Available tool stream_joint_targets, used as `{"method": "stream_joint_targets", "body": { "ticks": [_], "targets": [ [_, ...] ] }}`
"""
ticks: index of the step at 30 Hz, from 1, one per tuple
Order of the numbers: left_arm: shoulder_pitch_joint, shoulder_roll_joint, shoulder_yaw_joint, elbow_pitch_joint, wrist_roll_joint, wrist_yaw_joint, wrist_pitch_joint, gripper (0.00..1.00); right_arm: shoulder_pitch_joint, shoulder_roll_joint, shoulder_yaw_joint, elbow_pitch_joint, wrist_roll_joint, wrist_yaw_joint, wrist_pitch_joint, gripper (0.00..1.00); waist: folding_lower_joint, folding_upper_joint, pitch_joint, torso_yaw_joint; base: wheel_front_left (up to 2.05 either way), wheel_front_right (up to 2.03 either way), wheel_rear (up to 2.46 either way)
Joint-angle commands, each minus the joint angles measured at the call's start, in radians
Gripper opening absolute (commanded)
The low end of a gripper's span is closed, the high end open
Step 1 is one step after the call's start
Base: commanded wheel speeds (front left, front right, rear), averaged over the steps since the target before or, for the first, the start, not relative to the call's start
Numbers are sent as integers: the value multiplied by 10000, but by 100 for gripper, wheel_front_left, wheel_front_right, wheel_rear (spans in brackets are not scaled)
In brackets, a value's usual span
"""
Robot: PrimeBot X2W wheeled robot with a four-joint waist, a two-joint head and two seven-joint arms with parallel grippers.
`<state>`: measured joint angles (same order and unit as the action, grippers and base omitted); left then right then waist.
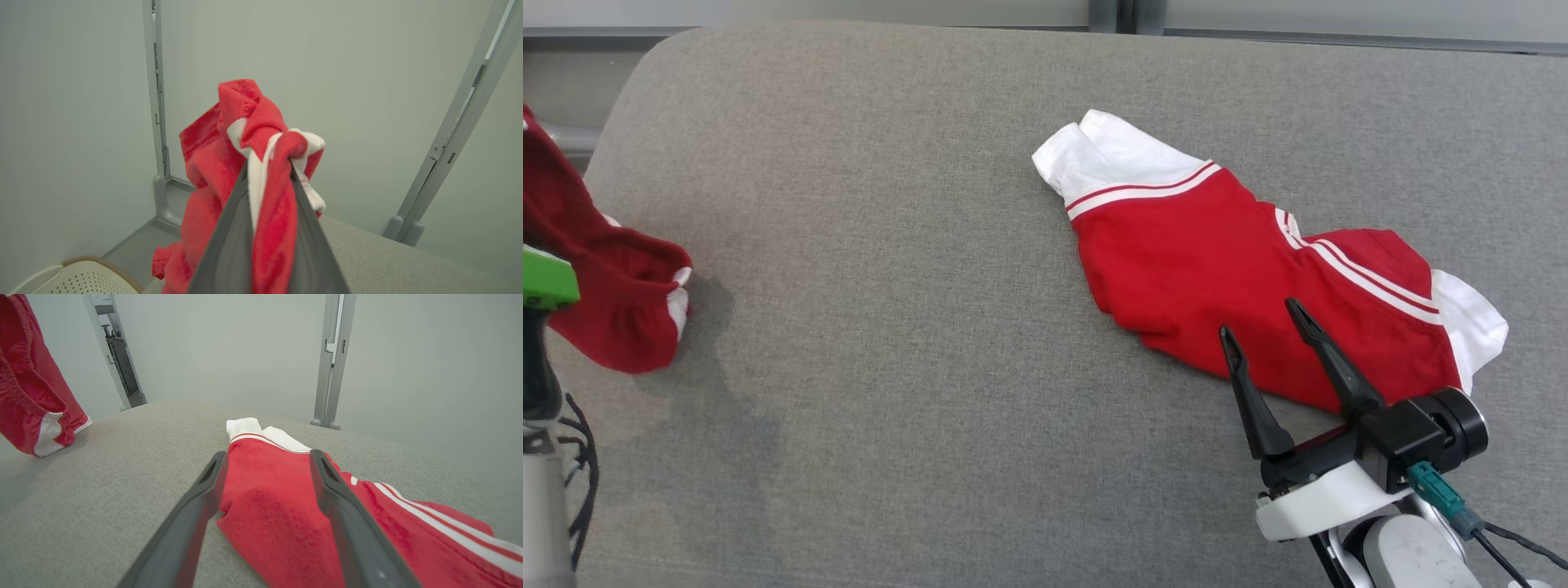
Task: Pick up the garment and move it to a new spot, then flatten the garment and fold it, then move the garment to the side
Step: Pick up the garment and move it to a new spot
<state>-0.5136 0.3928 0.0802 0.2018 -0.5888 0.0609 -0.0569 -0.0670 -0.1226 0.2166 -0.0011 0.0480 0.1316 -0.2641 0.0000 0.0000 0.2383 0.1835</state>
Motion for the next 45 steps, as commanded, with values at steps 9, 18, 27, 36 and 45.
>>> {"method": "stream_joint_targets", "body": {
  "ticks": [9,18,27,36,45],
  "targets": [
    [385,-934,-327,3649,-601,-165,71,0,-315,-313,222,-94,18,-17,-5,100,0,0,544,79,0,0,0],
    [416,-1386,-743,4158,-86,-639,-1601,100,-395,5,222,8,78,-17,-5,100,0,0,68,-535,0,0,0],
    [2003,-2118,-672,691,1299,-244,-2086,100,-637,355,139,15,195,-17,-5,100,0,0,-494,-1804,0,0,0],
    [4387,-3197,-769,-2032,3545,-506,-2074,100,-413,494,-201,287,251,-17,-5,100,0,0,-714,-3103,0,0,0],
    [5720,-3409,-1547,-1606,4441,-646,-2075,100,44,537,-228,887,345,-18,-5,100,0,0,-1393,-3556,0,0,0]
  ]
}}
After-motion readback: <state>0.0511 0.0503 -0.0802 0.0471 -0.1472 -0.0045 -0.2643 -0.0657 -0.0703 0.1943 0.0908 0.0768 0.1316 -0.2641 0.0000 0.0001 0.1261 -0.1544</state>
